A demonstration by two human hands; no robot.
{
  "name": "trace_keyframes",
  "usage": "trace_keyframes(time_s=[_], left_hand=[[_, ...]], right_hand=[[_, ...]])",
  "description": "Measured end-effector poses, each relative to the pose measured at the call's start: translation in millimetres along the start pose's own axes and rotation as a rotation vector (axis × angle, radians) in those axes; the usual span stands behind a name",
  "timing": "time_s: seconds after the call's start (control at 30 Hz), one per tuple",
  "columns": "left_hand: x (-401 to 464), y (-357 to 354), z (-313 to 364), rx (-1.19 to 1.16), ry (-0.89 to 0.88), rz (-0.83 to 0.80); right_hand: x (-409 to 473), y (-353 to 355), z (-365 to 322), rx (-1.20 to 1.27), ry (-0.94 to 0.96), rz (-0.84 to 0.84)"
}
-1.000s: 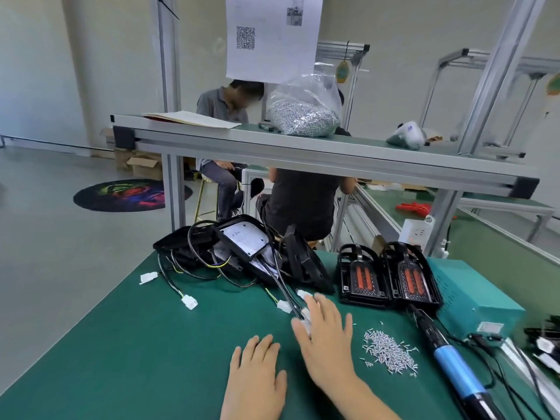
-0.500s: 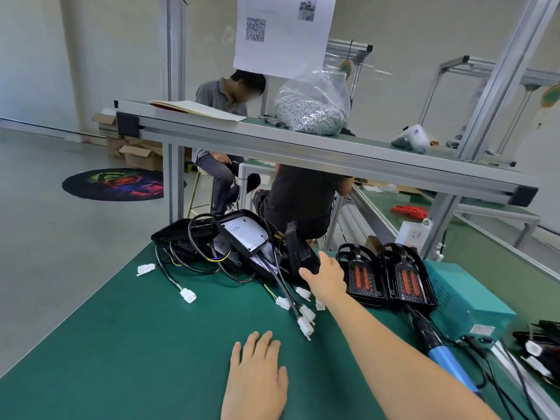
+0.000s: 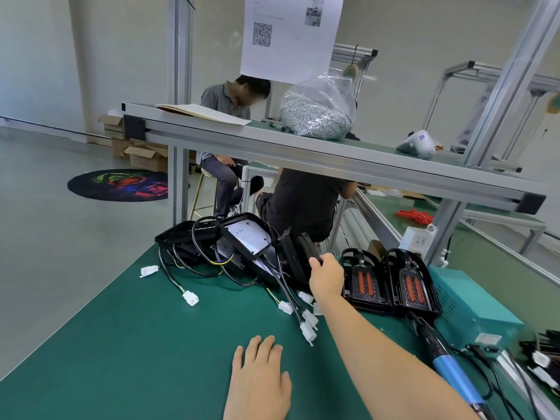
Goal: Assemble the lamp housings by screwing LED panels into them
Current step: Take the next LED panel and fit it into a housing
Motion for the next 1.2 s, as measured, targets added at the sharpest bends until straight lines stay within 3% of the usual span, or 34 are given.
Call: trace_keyframes(time_s=[0.33,0.73,0.87,0.97,1.2], left_hand=[[-1,1,-2,-0.009,0.006,0.042],[-4,5,1,-0.025,-0.007,0.071],[-3,7,-4,-0.069,0.005,0.073],[5,16,-4,-0.168,0.020,0.101],[66,70,11,-0.661,0.023,0.287]], right_hand=[[-12,31,31,0.330,-0.150,0.222],[-23,52,55,0.522,-0.185,0.210],[-21,66,40,0.400,-0.042,0.181],[-28,72,40,0.482,-0.029,0.199],[-47,84,42,0.691,-0.008,0.157]])
Point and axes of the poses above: each hand's wrist, its own x-axis towards the middle knuckle, its own y-axis out of the back of the hand, z = x × y, the point moved 10 cm from there along x, towards the middle knuckle, and after that the axes turned 10 degrees about -x, right-handed, at the moved point
